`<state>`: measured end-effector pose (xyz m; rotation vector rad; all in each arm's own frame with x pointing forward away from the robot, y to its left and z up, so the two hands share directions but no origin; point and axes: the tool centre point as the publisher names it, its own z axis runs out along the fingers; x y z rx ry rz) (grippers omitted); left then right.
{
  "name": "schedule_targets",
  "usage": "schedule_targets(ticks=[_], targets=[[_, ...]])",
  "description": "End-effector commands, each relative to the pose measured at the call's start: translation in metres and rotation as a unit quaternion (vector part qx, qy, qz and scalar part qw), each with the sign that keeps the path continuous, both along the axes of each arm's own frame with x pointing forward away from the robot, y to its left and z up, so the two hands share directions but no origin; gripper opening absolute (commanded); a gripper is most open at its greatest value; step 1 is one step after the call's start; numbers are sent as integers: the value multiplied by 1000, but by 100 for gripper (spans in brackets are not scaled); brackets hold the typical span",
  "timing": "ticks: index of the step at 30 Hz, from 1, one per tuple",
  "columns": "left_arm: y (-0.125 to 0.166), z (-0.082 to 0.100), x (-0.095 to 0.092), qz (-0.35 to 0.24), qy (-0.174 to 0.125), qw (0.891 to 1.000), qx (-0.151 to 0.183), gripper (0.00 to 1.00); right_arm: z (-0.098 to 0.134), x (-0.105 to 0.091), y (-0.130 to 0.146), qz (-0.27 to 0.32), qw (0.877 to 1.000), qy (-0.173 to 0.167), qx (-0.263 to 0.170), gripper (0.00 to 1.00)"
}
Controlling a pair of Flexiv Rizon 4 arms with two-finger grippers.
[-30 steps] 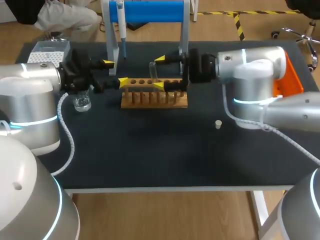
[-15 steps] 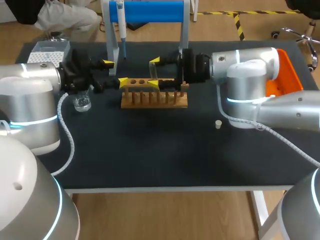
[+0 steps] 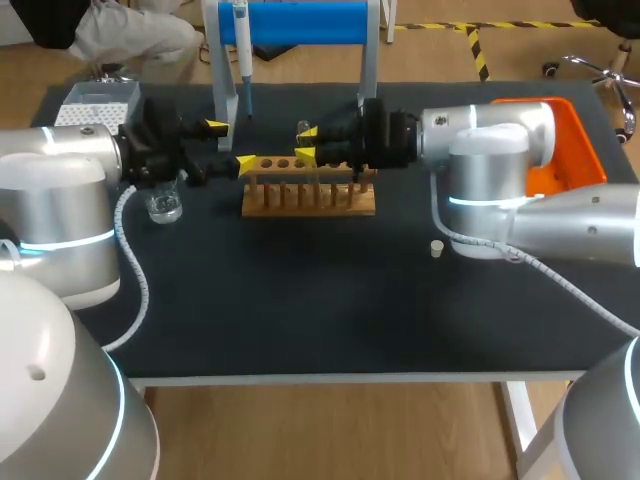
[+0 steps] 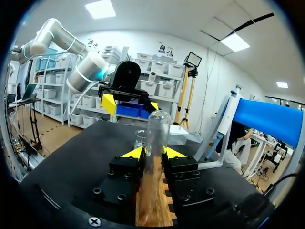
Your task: Invert the test tube, pick up the pipette, mount the tip to pipette, aspirate from beaker and dispense into the tube, eject the tip, return the pipette, and cap with the stopper.
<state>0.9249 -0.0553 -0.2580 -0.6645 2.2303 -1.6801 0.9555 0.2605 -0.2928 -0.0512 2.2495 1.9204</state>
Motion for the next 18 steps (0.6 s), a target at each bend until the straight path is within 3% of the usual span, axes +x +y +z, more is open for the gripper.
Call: schedule_targets(ticks=[1,18], targets=[[-1,0,-1,1,-1,1000,0,100,-2,1,1,-4,1000,5,6,0],[-1,0,-1,1,-1,1000,0,100,-1,3,-7,-27,997,52,41,0]])
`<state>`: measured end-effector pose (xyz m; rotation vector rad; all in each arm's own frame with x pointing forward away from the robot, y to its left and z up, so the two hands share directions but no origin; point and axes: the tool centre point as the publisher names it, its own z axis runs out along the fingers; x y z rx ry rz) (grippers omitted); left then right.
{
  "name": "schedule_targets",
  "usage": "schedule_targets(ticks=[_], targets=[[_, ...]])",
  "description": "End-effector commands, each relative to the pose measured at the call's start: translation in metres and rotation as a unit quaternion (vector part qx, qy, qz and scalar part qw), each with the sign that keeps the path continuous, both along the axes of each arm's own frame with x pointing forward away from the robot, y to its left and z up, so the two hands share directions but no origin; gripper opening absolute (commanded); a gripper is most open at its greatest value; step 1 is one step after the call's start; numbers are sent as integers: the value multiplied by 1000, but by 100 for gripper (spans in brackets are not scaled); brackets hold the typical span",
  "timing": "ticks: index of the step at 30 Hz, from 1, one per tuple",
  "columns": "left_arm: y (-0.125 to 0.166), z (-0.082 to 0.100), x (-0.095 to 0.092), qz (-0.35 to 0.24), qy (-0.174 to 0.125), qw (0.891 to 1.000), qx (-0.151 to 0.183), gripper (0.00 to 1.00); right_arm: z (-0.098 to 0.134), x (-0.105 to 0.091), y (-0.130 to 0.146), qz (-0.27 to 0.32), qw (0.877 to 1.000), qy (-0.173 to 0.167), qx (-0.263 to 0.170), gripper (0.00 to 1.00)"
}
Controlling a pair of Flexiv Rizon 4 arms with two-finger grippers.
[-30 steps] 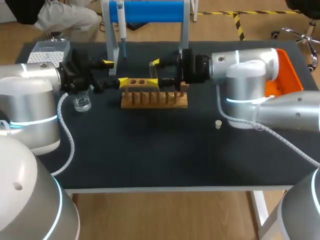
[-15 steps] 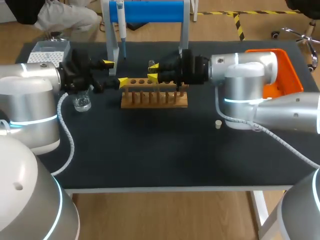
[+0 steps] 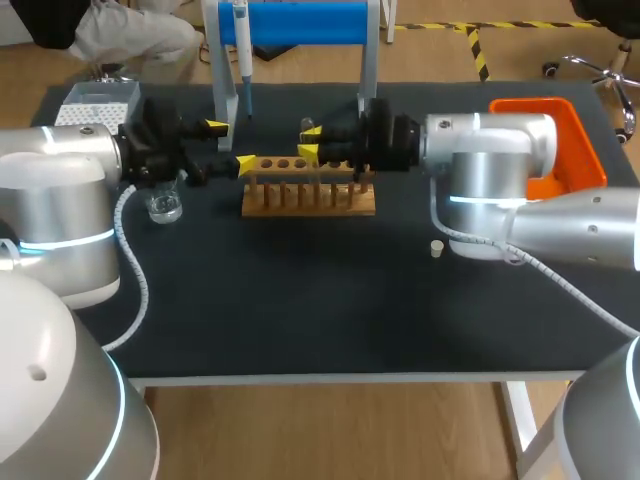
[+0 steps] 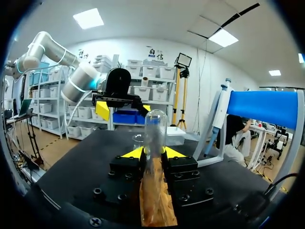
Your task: Invert the test tube, pick up the pipette, mount the tip to pipette, aspirate from beaker and dispense into the tube, eject the tip, return the pipette, and cap with the stopper.
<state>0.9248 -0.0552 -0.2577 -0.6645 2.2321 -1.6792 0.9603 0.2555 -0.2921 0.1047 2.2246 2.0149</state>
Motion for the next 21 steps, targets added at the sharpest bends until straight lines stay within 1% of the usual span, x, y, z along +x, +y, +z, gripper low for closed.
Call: schedule_targets(ticks=[1,3,7,21], targets=[[-1,-1,0,2,-1,1000,-1,100,-2,-1,-3,-5,1000,3,8,0],[-1,-1,0,2,-1,1000,-1,100,-2,-1,-3,-10,1000,14,17,0],[-1,-1,0,2,-1,1000,-1,100,-2,1,-4,-17,999,22,22,0],[-1,-1,0,2,-1,1000,-1,100,4,2,-4,-25,999,23,32,0]])
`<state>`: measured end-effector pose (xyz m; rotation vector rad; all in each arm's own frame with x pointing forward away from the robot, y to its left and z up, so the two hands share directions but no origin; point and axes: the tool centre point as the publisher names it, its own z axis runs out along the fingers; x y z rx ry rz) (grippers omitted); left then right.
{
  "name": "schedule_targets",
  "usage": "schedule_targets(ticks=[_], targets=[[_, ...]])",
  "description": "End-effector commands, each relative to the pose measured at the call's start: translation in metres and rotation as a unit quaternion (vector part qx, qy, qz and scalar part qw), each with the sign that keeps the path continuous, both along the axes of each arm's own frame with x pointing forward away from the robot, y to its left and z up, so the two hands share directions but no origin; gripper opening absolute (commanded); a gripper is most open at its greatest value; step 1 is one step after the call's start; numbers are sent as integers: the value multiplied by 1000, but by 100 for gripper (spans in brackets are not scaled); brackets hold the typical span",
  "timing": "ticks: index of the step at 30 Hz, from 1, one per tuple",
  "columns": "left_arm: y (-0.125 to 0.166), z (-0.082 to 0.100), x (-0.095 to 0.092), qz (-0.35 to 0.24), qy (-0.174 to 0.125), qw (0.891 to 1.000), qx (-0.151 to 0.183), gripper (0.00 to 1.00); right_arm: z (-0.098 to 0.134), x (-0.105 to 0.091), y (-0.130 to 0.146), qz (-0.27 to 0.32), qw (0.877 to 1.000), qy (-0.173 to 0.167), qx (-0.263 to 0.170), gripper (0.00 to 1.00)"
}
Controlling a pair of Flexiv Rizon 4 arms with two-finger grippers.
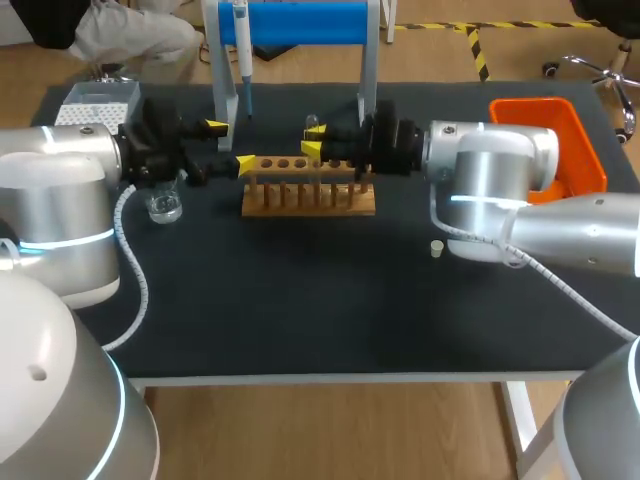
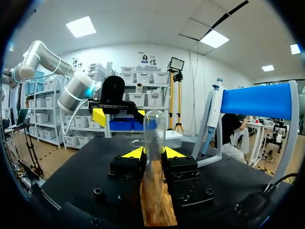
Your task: Invert the test tube, pick up the pipette, mount the tip to pipette, aspirate from beaker and dispense into the tube, eject the tip, return the pipette, and cap with the stopper.
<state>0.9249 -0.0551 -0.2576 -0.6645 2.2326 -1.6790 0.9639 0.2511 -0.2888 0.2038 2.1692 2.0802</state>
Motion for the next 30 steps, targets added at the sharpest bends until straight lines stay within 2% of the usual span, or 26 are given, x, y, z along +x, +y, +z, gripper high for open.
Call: schedule_targets(ticks=[1,9,30], targets=[[-1,-1,0,2,-1,1000,-1,100,1,-2,0,-6,1000,0,1,0],[-1,-1,0,2,-1,1000,-1,100,0,0,0,-14,1000,5,3,0],[-1,-1,0,2,-1,1000,-1,100,24,1,-1,-29,999,12,8,0]])
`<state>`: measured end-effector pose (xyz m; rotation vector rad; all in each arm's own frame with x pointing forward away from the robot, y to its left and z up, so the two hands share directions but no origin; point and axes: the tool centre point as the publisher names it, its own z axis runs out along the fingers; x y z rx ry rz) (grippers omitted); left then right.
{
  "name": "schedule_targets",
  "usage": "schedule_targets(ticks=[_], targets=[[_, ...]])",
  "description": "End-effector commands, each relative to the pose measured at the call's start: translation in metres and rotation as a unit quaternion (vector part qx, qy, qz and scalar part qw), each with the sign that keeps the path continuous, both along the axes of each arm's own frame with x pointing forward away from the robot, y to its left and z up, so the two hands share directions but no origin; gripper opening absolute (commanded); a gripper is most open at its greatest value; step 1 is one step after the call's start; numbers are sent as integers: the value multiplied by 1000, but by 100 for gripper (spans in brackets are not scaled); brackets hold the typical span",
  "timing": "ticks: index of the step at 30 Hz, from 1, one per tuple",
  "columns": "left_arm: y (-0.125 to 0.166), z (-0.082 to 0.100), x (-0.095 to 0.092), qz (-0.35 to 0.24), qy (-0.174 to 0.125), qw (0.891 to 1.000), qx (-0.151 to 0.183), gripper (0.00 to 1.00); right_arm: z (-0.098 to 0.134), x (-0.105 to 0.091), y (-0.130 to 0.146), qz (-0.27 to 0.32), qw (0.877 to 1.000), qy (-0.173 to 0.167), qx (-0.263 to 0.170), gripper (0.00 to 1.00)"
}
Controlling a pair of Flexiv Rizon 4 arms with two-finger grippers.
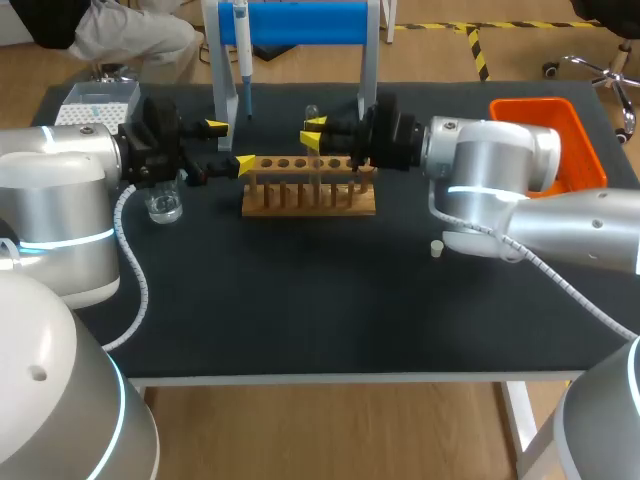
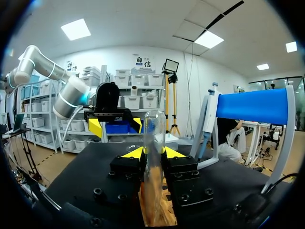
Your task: Invert the test tube, pick up the pipette, mount the tip to pipette, aspirate from beaker and dispense into the tube, eject the tip, return the pipette, and cap with the stopper.
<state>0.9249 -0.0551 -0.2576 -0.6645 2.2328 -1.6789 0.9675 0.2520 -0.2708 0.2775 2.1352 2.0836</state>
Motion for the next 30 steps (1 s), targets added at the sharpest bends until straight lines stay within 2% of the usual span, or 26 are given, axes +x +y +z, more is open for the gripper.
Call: schedule_targets(ticks=[1,30], targets=[[-1,-1,0,2,-1,1000,-1,100,7,-3,-3,-6,1000,1,-1,0],[-1,-1,0,2,-1,1000,-1,100,49,-14,-7,-12,1000,-14,3,0]])
